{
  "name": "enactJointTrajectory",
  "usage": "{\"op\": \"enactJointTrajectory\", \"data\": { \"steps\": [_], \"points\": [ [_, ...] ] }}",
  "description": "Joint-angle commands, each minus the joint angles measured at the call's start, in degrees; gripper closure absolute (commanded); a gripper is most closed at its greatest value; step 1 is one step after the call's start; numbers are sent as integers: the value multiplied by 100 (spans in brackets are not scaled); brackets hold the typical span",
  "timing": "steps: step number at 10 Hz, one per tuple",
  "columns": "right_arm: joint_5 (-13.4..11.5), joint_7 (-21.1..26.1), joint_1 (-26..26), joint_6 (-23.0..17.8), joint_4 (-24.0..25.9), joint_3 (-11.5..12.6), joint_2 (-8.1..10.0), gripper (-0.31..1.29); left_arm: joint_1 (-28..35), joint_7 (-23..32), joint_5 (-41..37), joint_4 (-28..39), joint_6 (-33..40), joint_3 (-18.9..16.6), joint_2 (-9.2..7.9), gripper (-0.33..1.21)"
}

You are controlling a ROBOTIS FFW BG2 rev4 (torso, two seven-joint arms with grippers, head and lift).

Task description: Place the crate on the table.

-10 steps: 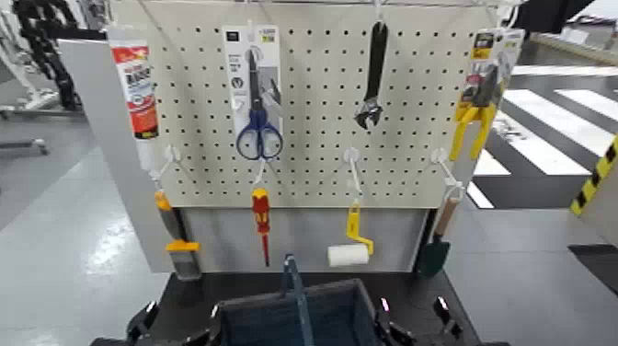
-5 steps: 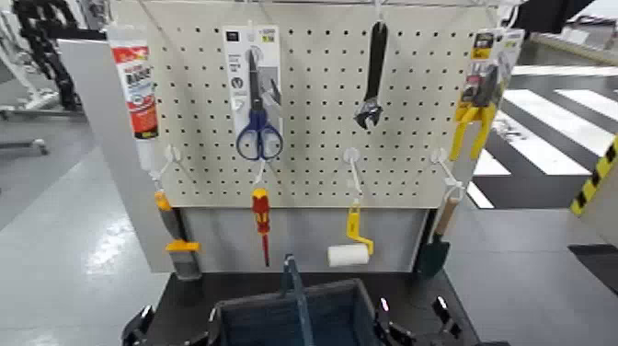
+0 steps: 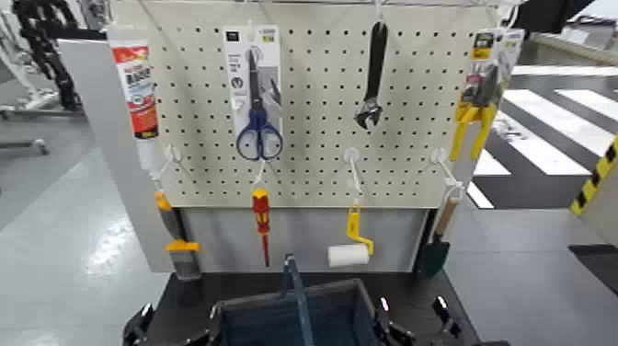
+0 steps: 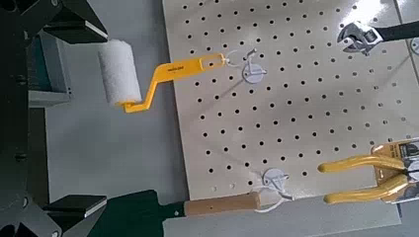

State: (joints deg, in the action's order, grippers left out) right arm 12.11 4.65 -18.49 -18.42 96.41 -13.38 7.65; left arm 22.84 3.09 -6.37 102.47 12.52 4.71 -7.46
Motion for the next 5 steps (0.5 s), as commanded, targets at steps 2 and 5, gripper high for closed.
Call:
{"op": "enactJointTrajectory", "data": {
  "steps": [2, 5],
  "points": [
    [-7, 0, -5, -13, 0, 20, -9, 14, -7, 25, 4, -8, 22, 12, 17, 12],
    [-7, 0, -23, -22, 18, 20, -18, 15, 2, 43, 21, 1, 40, 12, 35, 12]
  ]
}}
